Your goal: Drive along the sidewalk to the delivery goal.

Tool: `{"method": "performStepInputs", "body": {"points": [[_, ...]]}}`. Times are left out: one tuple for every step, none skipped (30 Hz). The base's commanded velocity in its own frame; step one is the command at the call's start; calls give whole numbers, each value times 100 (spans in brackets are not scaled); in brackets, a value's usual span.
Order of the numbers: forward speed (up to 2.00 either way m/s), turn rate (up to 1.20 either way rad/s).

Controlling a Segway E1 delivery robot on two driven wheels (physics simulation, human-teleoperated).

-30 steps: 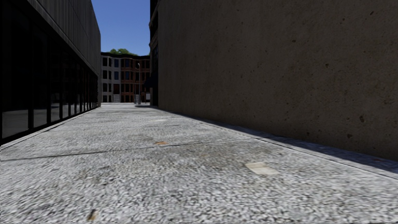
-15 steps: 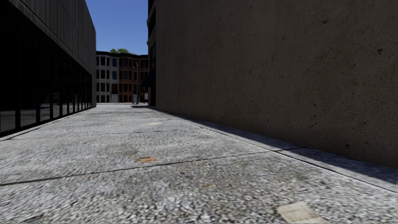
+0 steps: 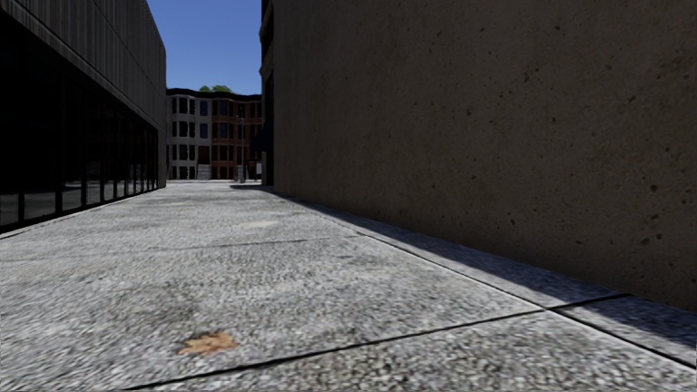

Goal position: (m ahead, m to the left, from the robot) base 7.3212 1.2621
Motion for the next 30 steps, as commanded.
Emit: {"method": "performStepInputs", "body": {"points": [[200, 20], [200, 20], [200, 20], [200, 21], [200, 21], [200, 21], [200, 21], [200, 21], [200, 21], [200, 21], [200, 22], [200, 25], [200, 26], [200, 26], [200, 27], [200, 27], [200, 27], [200, 27], [200, 27], [200, 30], [200, 32], [200, 34], [200, 34], [200, 35], [200, 36], [200, 36], [200, 36], [200, 37], [200, 37], [200, 37]]}}
